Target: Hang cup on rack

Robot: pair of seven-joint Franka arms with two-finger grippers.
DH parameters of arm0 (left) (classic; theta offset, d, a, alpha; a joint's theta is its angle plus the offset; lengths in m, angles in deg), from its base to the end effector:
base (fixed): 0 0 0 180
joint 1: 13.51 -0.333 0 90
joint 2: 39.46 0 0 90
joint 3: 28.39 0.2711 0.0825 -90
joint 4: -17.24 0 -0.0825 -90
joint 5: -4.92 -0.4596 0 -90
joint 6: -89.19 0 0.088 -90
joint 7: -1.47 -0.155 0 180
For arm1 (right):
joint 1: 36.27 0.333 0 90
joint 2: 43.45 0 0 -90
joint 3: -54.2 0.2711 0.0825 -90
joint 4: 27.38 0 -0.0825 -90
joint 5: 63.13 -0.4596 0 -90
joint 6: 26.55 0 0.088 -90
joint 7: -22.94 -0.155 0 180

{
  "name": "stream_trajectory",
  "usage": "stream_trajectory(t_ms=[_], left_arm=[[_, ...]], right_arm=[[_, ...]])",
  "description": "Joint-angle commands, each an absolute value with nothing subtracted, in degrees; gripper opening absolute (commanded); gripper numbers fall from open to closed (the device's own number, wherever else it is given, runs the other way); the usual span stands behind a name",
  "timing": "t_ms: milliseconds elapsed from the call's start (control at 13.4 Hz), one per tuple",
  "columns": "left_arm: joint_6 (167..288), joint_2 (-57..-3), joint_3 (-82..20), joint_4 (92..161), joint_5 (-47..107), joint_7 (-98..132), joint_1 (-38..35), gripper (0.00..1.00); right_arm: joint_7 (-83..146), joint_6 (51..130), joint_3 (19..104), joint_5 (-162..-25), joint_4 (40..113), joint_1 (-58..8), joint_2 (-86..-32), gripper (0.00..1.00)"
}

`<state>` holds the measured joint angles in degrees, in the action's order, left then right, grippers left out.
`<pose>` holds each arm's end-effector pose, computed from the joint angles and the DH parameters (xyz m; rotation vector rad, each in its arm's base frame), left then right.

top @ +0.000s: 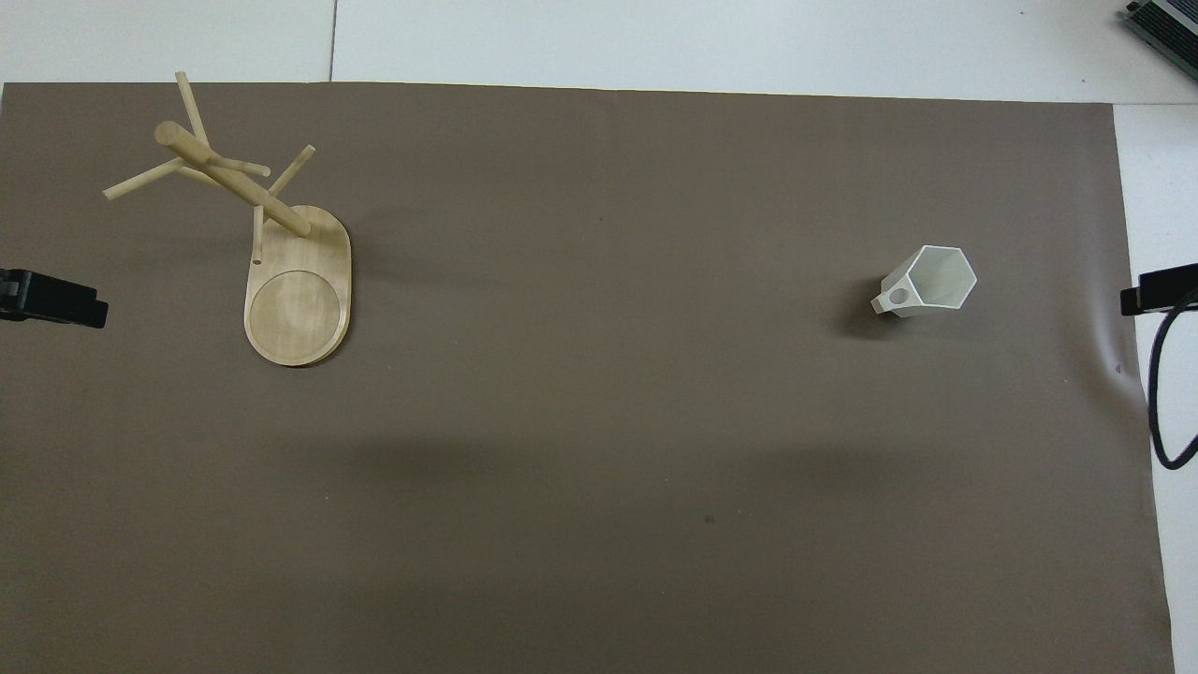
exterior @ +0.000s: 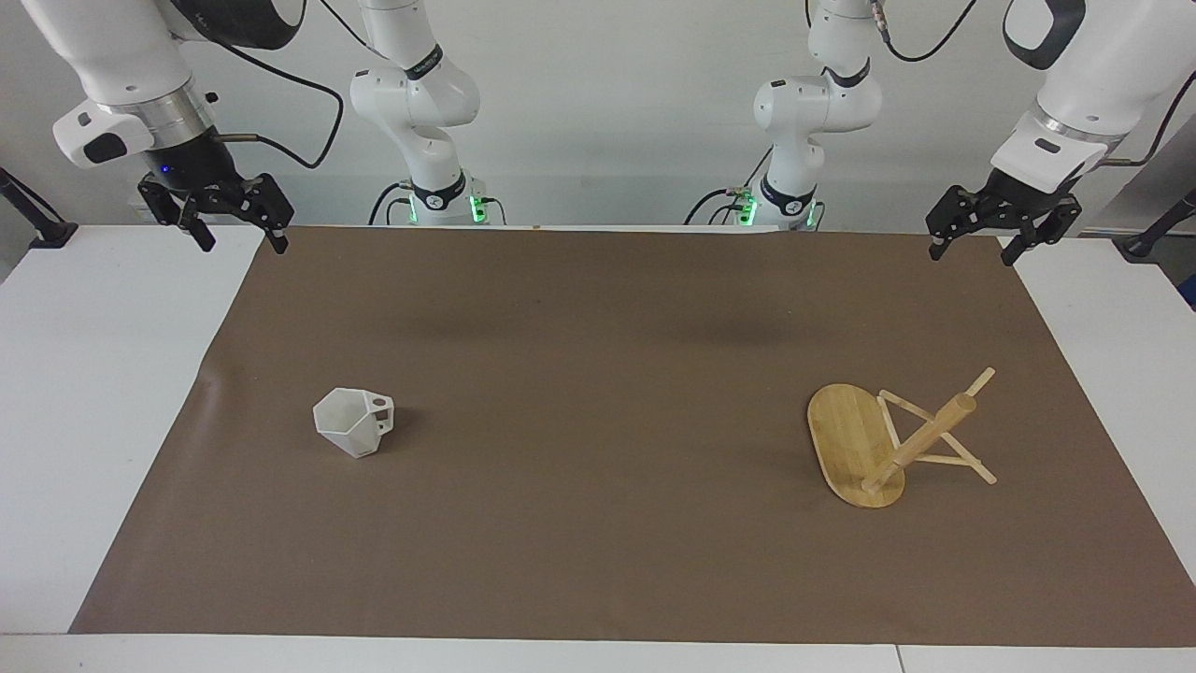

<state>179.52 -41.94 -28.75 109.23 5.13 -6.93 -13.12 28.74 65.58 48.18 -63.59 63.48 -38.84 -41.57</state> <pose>0.6197 -0.0087 0.5401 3.1291 -0.2504 0.0228 0.6211 -0.0933 0.5473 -3.1349 0.0765 -0.0875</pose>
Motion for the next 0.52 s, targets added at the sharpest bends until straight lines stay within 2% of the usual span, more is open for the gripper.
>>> stream_trajectory(t_ms=[0, 150, 449], left_arm=[[180.9, -43.4, -28.6, 110.9, 5.8, -7.0, -12.9, 1.0], [180.7, -43.4, -28.6, 111.1, 5.8, -7.1, -13.0, 1.0], [180.6, -43.5, -28.5, 111.1, 5.8, -6.8, -13.1, 1.0]], right_arm=[[28.6, 65.9, 48.7, -64.0, 63.9, -39.3, -41.0, 1.0], [30.9, 66.7, 48.7, -64.4, 64.8, -39.3, -40.7, 1.0], [33.8, 75.7, 48.7, -64.5, 71.7, -39.3, -38.4, 1.0]])
